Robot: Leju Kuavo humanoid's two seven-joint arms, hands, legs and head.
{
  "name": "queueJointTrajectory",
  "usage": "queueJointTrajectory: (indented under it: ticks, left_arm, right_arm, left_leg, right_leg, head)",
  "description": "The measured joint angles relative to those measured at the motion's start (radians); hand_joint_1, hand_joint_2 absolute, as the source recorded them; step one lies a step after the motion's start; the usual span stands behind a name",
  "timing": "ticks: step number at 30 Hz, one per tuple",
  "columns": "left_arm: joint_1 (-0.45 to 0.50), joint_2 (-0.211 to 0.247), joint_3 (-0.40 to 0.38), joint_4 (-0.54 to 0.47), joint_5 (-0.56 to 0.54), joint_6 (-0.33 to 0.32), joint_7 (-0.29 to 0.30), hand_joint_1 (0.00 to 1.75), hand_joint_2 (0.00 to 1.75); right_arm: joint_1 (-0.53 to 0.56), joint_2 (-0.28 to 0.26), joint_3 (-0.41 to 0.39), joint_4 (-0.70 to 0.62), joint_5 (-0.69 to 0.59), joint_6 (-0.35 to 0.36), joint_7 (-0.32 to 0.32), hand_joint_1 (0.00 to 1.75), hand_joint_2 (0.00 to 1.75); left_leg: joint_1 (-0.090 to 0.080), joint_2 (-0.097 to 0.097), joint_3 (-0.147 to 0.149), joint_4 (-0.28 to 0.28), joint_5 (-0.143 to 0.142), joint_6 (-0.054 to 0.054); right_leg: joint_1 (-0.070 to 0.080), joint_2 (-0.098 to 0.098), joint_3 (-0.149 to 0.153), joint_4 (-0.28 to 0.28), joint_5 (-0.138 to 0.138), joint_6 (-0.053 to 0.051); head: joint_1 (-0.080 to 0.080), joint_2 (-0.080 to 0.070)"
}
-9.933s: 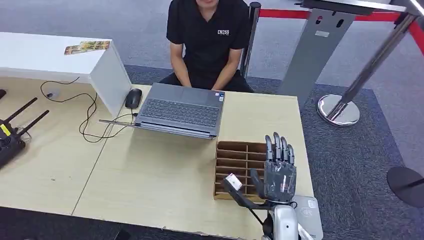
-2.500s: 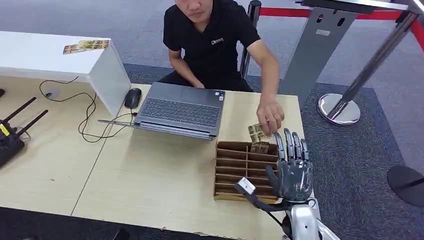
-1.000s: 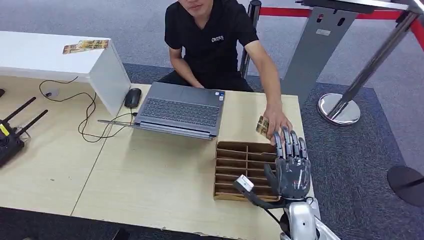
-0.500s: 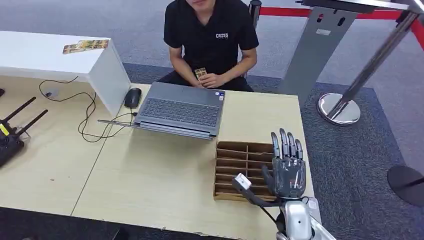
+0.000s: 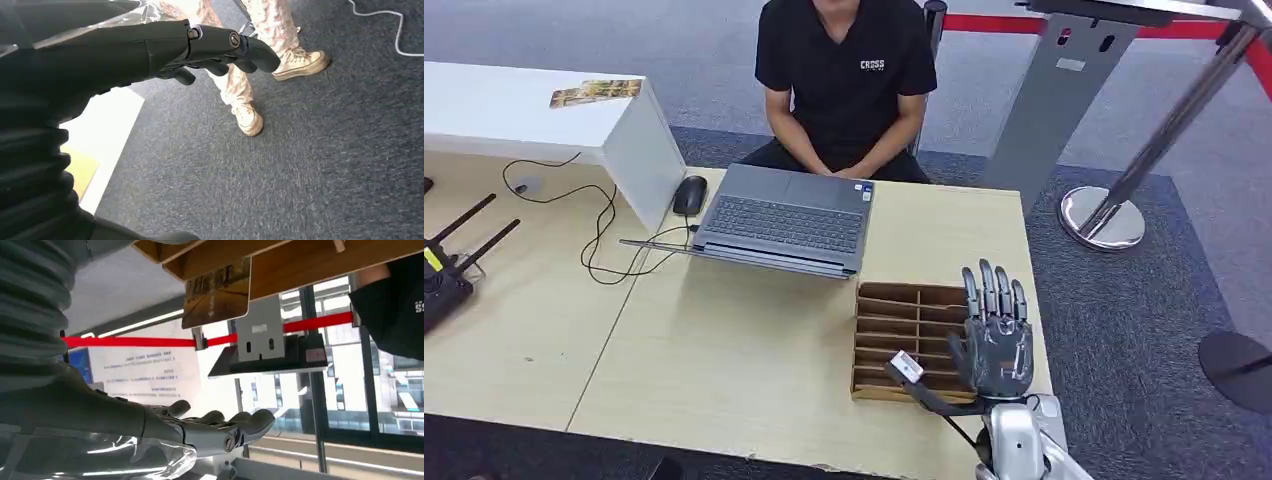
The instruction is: Pass the card to the sensor for recognition and then transmit it.
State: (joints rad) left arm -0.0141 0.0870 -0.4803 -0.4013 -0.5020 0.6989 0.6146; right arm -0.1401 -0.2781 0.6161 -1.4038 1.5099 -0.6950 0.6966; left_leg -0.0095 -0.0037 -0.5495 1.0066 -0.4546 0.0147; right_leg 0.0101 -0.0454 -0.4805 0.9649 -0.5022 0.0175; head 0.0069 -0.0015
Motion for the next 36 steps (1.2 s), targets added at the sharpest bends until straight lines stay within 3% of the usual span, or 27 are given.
queueJointTrajectory:
  ticks: [14, 30, 31, 34, 36]
  left_arm:
    - [0.0, 0.0, 0.0, 0.0, -0.004, 0.0, 0.01, 0.0, 1.75]
    - [0.0, 0.0, 0.0, 0.0, -0.005, 0.0, 0.012, 0.0, 1.75]
    - [0.0, 0.0, 0.0, 0.0, -0.005, 0.0, 0.012, 0.0, 1.75]
    - [0.0, 0.0, 0.0, 0.0, -0.005, 0.0, 0.012, 0.0, 1.75]
    - [0.0, 0.0, 0.0, 0.0, -0.006, 0.0, 0.012, 0.0, 1.75]
  right_arm:
    - [0.039, 0.019, -0.08, -0.051, 0.014, 0.0, 0.0, 0.0, 1.75]
    - [0.049, 0.022, -0.101, -0.061, 0.013, 0.0, 0.0, 0.0, 1.75]
    - [0.049, 0.022, -0.101, -0.061, 0.013, 0.0, 0.0, 0.19, 1.75]
    - [0.049, 0.022, -0.101, -0.061, 0.013, 0.0, 0.0, 0.07, 1.75]
    - [0.049, 0.022, -0.101, -0.061, 0.013, 0.0, 0.0, 0.09, 1.75]
  left_leg:
    - [0.0, 0.0, 0.0, 0.0, 0.0, 0.0]
    - [0.0, 0.0, 0.0, 0.0, 0.0, 0.0]
    - [0.0, 0.0, 0.0, 0.0, 0.0, 0.0]
    - [0.0, 0.0, 0.0, 0.0, 0.0, 0.0]
    - [0.0, 0.0, 0.0, 0.0, 0.0, 0.0]
  right_leg:
    - [0.0, 0.0, 0.0, 0.0, 0.0, 0.0]
    - [0.0, 0.0, 0.0, 0.0, 0.0, 0.0]
    - [0.0, 0.0, 0.0, 0.0, 0.0, 0.0]
    - [0.0, 0.0, 0.0, 0.0, 0.0, 0.0]
    - [0.0, 0.0, 0.0, 0.0, 0.0, 0.0]
  head:
    - [0.0, 0.0]
    - [0.0, 0.0]
    - [0.0, 0.0]
    - [0.0, 0.0]
    - [0.0, 0.0]
